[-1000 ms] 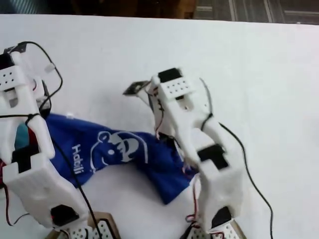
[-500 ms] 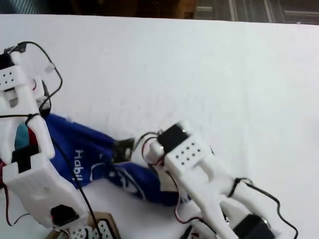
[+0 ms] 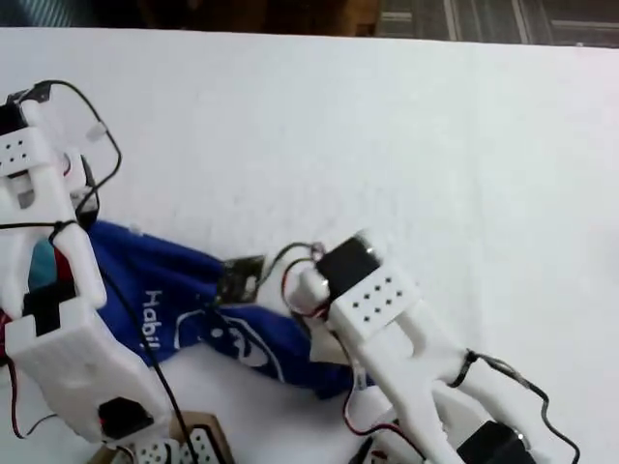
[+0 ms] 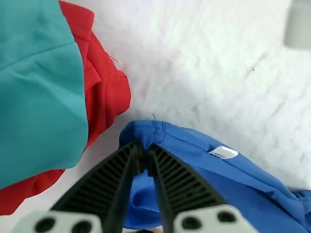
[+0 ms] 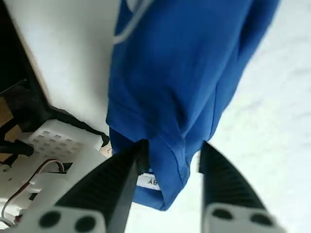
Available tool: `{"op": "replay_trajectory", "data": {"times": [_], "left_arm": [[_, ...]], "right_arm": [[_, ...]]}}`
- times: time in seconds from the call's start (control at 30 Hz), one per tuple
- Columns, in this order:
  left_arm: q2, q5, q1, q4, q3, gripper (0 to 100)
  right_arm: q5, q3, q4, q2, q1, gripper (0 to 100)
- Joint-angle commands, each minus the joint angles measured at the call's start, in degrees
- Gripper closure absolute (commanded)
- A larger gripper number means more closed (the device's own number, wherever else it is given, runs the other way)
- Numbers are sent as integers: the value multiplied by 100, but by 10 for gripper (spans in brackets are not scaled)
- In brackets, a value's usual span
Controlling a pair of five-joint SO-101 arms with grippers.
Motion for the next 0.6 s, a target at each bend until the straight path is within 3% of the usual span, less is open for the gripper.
{"op": "replay_trajectory", "data": {"times": [0.0, 0.2, 0.4, 0.57], "left_arm": [[-308, -35, 44, 44, 13, 975], [-308, -35, 44, 44, 13, 975], [-308, -35, 44, 26, 13, 975], [-308, -35, 44, 26, 13, 975]], "right_arm": [[-70, -448, 163, -251, -180, 799], [-53, -1899, 119, -338, 558, 800], [-185, -2048, -215, 1719, 1490, 800], [-220, -2286, -136, 2782, 1244, 800]]}}
